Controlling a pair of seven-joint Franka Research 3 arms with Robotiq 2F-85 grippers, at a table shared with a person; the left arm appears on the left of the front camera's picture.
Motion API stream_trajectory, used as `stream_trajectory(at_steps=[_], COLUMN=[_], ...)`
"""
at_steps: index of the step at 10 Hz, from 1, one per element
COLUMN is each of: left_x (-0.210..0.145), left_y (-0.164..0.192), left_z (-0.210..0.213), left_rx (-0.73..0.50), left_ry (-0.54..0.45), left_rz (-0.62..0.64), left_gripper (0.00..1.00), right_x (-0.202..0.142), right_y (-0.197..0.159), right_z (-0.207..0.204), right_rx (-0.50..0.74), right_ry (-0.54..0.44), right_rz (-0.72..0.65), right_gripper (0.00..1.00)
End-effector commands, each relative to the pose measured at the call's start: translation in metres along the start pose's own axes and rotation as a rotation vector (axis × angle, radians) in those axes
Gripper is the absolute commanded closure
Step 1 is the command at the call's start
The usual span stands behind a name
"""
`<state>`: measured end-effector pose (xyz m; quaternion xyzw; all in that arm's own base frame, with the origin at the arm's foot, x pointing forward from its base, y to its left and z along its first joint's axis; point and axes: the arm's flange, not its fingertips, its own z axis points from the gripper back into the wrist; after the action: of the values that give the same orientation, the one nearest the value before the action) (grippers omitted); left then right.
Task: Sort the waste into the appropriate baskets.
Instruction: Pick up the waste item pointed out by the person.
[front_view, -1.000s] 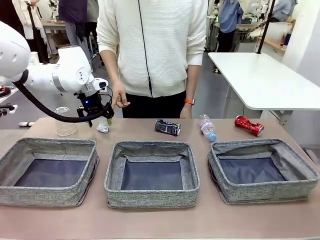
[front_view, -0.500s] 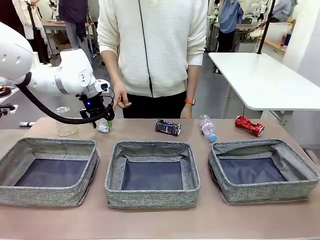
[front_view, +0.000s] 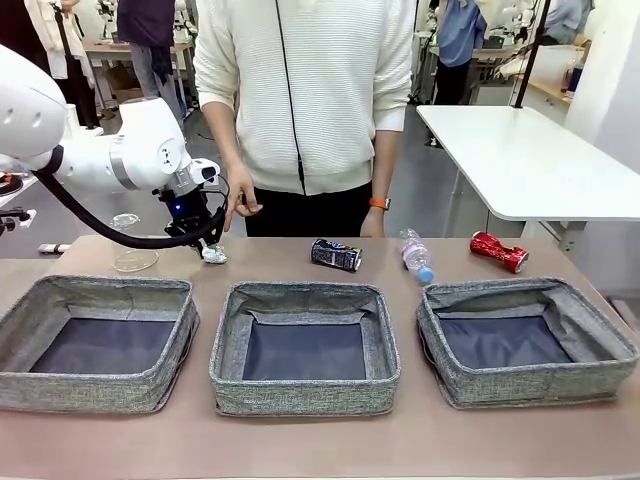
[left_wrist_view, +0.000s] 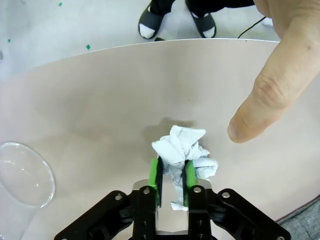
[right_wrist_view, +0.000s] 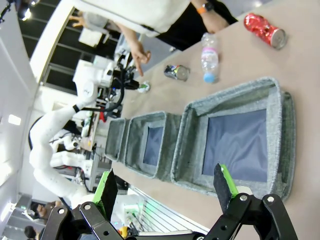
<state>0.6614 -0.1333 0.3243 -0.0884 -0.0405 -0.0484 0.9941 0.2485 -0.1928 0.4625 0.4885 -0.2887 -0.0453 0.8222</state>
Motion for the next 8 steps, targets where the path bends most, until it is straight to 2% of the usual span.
stream_trajectory(at_steps=[1,7,8], left_x=[-0.003,-0.024,-0.037], left_y=[0.002,0.011,0.009], left_z=[-0.001,0.035,0.055], left_rx=[-0.019,-0.101,-0.127], left_ry=[0.012,0.004,0.062], left_rz=[0.021,0.080,0.109], left_gripper=[1.00,1.00,1.00], right_x=[0.004,0.004,0.004], right_y=[0.001,0.001,0.001], right_z=[0.000,0.000,0.000], right_rx=[0.016,0.016,0.016], right_ry=[-0.013,-0.013,-0.013], right_rz=[0.027,0.027,0.027], right_gripper=[0.00,0.00,0.00])
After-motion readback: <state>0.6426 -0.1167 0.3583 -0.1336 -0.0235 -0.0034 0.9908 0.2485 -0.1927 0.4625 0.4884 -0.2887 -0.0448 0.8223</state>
